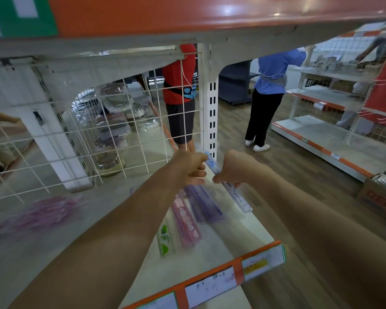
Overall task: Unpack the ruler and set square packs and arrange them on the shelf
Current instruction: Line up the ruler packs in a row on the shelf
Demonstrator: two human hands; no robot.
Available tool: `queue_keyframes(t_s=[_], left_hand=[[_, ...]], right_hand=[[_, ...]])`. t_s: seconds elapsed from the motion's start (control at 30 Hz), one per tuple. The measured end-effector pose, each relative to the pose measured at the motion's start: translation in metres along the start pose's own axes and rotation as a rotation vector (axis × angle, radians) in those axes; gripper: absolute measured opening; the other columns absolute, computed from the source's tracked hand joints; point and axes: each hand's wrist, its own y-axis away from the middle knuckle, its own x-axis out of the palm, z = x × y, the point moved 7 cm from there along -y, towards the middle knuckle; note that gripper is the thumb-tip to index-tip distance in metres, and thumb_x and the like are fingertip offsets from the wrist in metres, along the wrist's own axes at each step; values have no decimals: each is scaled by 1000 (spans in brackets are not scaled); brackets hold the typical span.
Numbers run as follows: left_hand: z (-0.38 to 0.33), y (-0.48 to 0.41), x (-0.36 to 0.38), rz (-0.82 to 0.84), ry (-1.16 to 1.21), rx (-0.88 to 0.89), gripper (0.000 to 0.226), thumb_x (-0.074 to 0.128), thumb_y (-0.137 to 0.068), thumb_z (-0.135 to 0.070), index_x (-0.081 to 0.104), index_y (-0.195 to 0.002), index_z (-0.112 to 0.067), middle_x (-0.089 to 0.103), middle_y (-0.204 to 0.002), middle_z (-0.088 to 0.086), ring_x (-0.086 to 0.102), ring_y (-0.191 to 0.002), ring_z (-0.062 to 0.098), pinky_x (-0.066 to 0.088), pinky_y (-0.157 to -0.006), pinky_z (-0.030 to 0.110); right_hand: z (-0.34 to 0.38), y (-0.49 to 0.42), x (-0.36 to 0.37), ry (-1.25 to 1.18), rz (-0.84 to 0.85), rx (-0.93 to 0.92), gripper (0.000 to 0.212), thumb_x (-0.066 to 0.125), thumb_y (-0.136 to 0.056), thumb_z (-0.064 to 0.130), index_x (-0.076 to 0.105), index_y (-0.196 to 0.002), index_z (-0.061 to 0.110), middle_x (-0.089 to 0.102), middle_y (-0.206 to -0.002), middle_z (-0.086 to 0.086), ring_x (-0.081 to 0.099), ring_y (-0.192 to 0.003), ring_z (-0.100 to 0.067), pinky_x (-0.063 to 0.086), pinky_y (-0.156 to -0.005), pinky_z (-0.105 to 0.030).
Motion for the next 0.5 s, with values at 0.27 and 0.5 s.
queue_keyframes(t_s=[0.27,0.5], left_hand=[[6,-2,-31,-70,39,7,8,61,-86,-11,59,-89,-3,56,-77,7,59,-66,19,57,-70,37],[10,-3,-31,-58,14,-6,18,62,-88,-12,59,-101,-1,57,-81,8,60,-66,18,56,-68,37]], right_hand=[[-6,-9,24,95,50,40,32,71,-78,28,43,-74,13,52,-66,0,54,-47,-15,46,-50,-23],[-6,-7,27,146,86,40,30,71,-78,28,47,-79,12,57,-85,-5,59,-73,-23,48,-57,-25]])
